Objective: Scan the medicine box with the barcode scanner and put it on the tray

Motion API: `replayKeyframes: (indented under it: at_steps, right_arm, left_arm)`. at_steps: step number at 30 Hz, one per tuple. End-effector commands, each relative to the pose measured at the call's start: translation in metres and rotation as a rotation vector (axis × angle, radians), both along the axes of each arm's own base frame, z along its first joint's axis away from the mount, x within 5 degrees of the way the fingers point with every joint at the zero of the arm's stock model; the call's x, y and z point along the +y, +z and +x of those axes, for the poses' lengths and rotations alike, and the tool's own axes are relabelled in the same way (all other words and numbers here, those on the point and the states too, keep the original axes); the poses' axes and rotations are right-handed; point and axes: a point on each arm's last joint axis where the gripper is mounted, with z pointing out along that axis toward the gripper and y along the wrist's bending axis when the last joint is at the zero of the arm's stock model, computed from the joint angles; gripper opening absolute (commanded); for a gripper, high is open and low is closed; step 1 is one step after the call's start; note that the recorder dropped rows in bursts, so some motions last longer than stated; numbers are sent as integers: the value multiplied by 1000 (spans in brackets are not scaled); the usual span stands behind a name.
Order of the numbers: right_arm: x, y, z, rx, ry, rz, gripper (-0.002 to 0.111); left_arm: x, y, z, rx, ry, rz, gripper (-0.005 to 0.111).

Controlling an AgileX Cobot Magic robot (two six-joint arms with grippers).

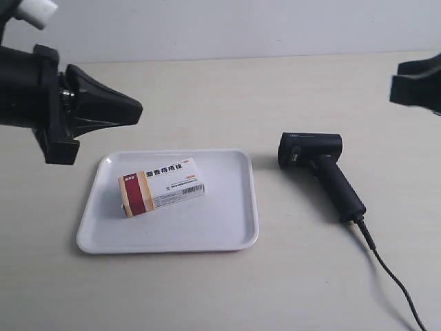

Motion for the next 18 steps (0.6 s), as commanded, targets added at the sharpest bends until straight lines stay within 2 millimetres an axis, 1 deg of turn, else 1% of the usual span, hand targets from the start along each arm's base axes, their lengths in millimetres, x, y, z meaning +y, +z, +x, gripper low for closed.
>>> replayKeyframes:
  at_steps: [1, 3, 5, 7, 9, 13, 15, 18]
  right_arm:
    - [-16, -16, -30, -86, -26, 71, 0]
    - [-20, -18, -38, -94, -34, 104, 0]
    - [-22, -16, -44, -108, -30, 113, 0]
    - [-24, -12, -47, -132, -29, 125, 0]
    - [-25, -9, -50, -151, -28, 134, 0]
    - [-27, -6, -54, -176, -27, 147, 0]
    - [-27, -6, -54, -179, -27, 148, 0]
    - [-27, -6, -54, -179, -27, 148, 0]
  left_arm:
    - [19, 6, -36, -75, 203, -108, 3]
    - [33, 1, -53, -121, 312, -113, 3]
    - [47, -10, -71, -138, 443, -119, 3]
    - [60, -23, -87, -146, 537, -123, 3]
    - [69, -31, -101, -158, 603, -151, 3]
    - [73, -43, -126, -211, 573, -199, 3]
    - [74, -46, -134, -235, 558, -217, 3]
    - [76, -45, -139, -302, 539, -195, 3]
